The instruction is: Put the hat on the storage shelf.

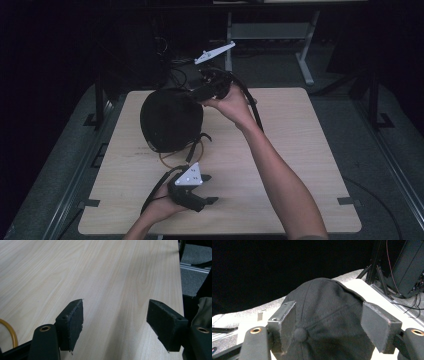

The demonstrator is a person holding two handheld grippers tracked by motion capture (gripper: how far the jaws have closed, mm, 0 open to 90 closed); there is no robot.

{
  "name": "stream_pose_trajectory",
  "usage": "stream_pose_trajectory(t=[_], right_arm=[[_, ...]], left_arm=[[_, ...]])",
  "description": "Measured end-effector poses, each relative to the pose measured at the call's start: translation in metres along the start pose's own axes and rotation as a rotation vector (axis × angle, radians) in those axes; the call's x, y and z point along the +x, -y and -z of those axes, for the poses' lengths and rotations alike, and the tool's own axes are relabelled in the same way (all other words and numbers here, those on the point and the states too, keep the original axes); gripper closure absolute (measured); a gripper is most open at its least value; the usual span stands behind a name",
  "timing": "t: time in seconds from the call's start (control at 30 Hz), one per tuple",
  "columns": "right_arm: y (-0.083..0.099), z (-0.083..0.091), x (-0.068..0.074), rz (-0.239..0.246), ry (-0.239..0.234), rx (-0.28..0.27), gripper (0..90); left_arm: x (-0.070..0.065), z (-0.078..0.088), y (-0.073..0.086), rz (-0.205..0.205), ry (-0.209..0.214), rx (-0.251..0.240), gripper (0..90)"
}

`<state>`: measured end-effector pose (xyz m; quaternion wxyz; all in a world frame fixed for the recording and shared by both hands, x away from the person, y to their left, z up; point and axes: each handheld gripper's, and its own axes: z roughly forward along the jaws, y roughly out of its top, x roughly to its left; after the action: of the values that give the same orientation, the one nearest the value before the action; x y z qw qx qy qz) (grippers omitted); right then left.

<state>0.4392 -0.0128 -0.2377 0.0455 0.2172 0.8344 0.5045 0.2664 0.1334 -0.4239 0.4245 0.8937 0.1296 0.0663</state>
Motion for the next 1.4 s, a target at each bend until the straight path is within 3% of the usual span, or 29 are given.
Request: stream_pose_trajectory(t=[0.83,1.4], right_arm=[[0.045,0.052,-0.015,-0.044,0.056,-0.005,24.2],[0.077,0.088,-0.018,-0.068,0.094,-0.016,20.0]], left_arm=[[-0.003,-0.005,0.001,0.011,-0.007,0.006,27.6],[-0.002,-0.005,0.003,0.024,-0.020,0.001,23.9]])
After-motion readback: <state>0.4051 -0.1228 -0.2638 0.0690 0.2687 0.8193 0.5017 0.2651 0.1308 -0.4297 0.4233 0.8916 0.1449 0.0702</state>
